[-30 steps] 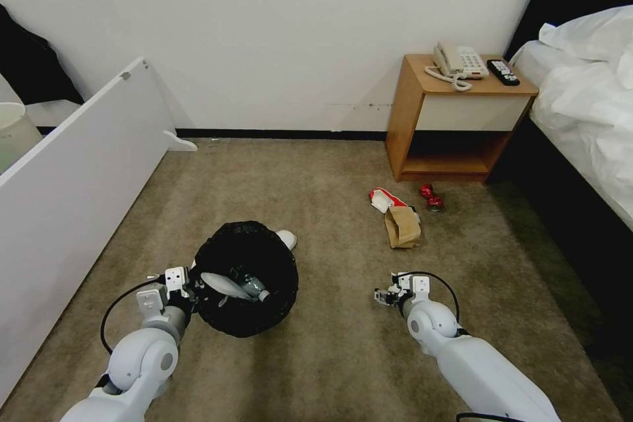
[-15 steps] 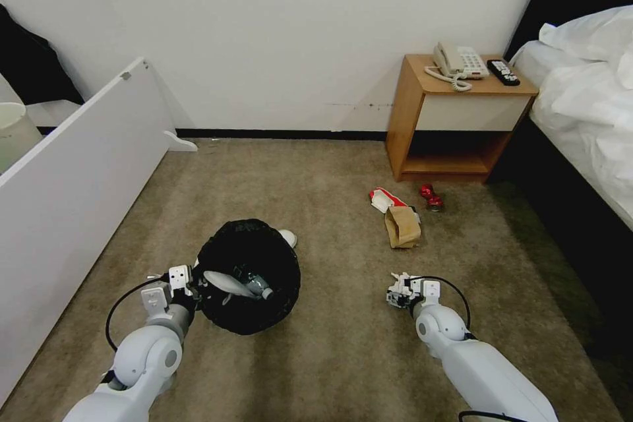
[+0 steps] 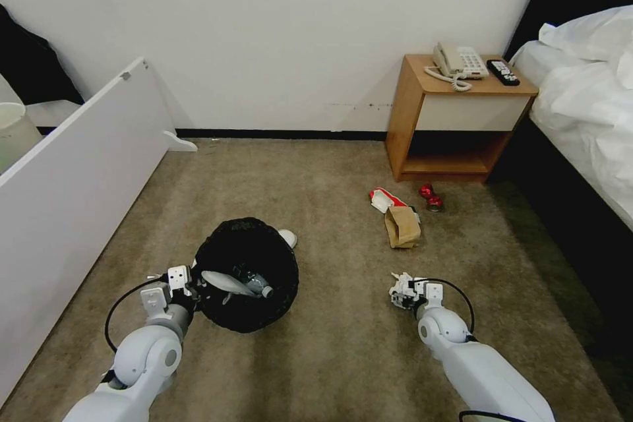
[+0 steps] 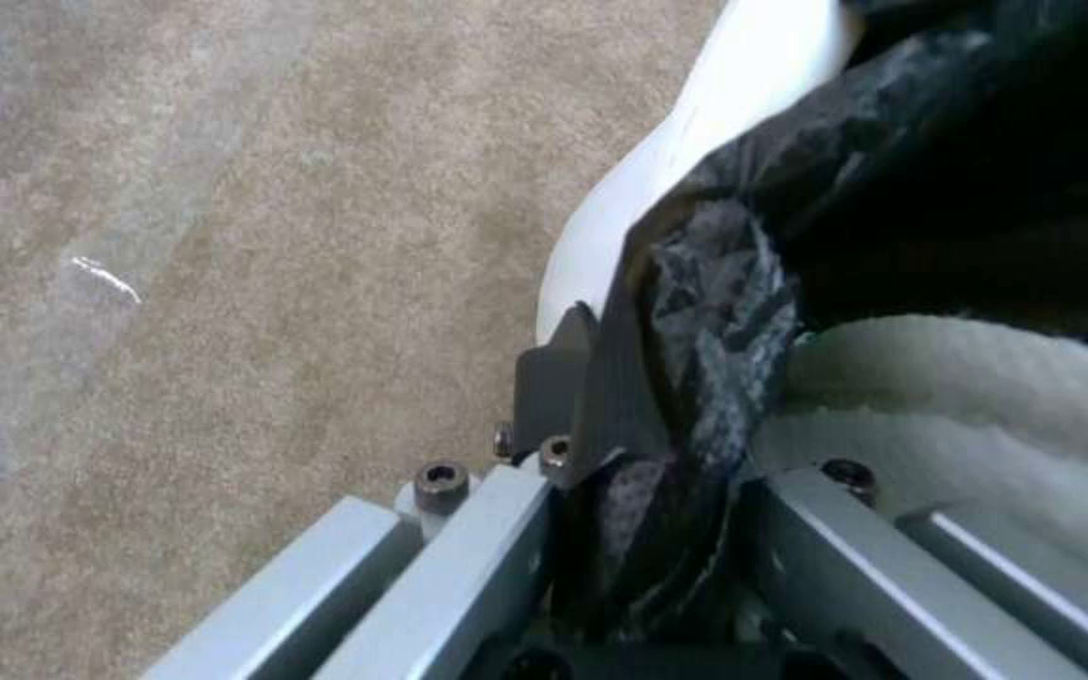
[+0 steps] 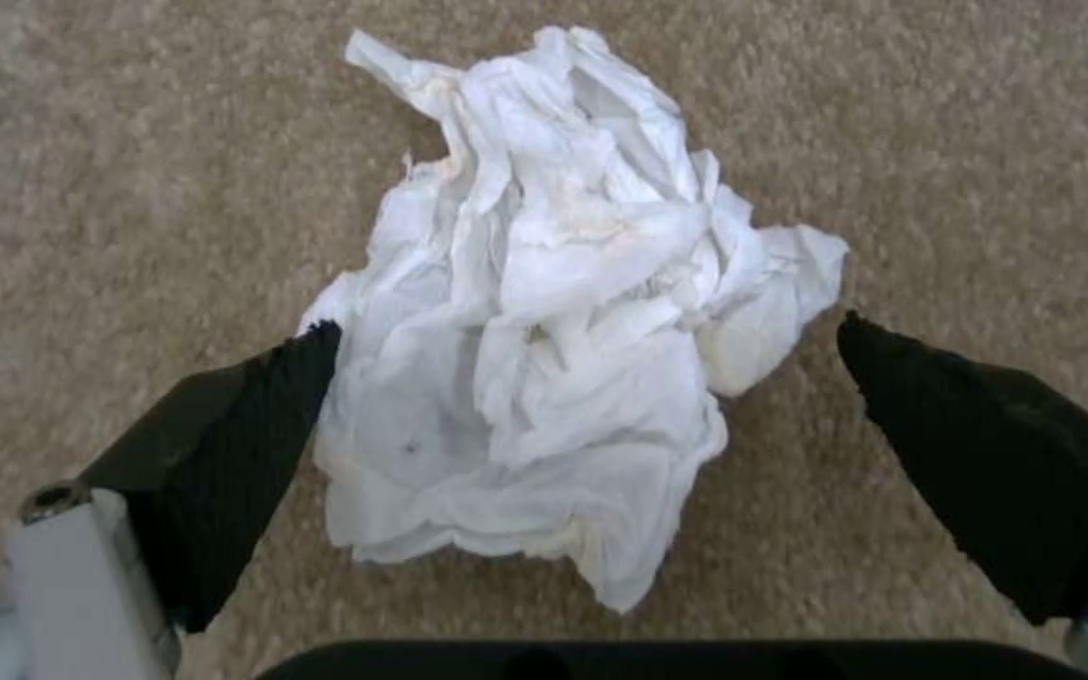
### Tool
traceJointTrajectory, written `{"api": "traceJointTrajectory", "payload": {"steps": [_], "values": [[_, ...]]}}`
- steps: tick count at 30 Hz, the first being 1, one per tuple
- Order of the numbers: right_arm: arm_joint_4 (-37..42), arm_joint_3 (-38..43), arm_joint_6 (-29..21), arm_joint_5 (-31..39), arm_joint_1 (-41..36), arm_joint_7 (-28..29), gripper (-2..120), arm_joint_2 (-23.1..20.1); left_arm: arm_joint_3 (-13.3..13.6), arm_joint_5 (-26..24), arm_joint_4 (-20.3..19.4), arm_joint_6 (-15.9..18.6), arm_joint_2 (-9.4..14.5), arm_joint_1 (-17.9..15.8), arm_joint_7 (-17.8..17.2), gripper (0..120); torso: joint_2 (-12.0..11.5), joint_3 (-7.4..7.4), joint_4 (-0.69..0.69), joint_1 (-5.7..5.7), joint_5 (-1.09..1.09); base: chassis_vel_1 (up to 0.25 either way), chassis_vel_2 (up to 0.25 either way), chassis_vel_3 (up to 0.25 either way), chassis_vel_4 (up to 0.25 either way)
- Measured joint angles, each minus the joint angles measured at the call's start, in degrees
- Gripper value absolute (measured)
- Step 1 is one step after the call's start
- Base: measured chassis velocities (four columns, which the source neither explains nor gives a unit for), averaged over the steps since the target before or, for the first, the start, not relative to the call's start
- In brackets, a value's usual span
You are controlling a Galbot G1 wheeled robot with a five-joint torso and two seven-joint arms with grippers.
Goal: Pick up the trash bin, then pick up the garbage from the floor and place it into the trash bin.
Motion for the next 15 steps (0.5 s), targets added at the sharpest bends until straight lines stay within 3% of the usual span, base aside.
{"api": "traceJointTrajectory", "payload": {"steps": [15], "values": [[-3.0, 1.0, 1.3, -1.8, 1.4, -2.1, 100, 1.7, 0.3, 0.0, 0.8, -0.3, 0.1, -0.3, 0.0, 0, 0.0, 0.00, 0.00, 0.00, 0.01, 0.000, 0.000, 0.000, 0.000]]}}
